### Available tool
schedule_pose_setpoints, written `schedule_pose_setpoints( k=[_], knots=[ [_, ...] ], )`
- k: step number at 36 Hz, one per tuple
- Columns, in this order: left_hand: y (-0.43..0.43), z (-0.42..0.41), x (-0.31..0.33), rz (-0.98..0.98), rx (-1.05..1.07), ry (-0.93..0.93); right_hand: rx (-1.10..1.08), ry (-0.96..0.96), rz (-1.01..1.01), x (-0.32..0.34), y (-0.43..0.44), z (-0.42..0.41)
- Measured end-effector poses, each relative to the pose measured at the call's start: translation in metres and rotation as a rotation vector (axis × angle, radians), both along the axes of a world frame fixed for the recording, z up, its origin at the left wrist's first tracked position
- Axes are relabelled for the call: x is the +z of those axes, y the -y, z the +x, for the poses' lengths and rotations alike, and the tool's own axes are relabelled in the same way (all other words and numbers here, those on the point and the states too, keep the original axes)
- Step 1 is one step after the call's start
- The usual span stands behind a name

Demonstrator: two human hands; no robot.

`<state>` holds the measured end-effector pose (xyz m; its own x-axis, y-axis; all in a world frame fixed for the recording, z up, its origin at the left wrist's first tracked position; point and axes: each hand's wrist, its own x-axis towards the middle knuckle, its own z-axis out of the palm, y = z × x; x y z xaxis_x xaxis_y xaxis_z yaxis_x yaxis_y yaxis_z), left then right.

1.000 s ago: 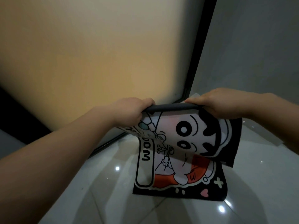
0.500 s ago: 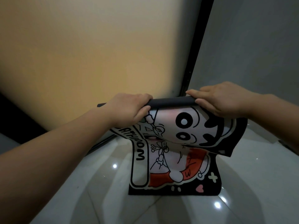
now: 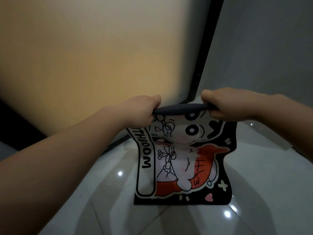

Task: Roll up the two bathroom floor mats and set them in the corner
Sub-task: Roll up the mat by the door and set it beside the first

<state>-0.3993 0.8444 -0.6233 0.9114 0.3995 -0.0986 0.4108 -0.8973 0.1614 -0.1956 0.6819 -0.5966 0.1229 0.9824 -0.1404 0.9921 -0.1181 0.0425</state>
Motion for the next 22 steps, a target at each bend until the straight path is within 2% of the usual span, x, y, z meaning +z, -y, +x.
schedule_pose_setpoints(
  k=[7, 11, 17, 22],
  knots=[
    [0.001, 0.001, -0.003, 0.151, 0.003, 0.118, -0.02, 0.0, 0.046, -0.005, -0.003, 0.003],
    [0.001, 0.001, -0.004, 0.222, -0.096, 0.174, 0.142, 0.061, 0.093, -0.008, -0.001, 0.005],
    [-0.001, 0.003, -0.005, 0.191, -0.116, 0.096, 0.109, 0.097, 0.065, -0.012, -0.004, 0.007],
    [0.001, 0.005, -0.001, 0.192, -0.062, 0.024, 0.031, -0.042, -0.001, -0.012, -0.008, 0.002]
  ],
)
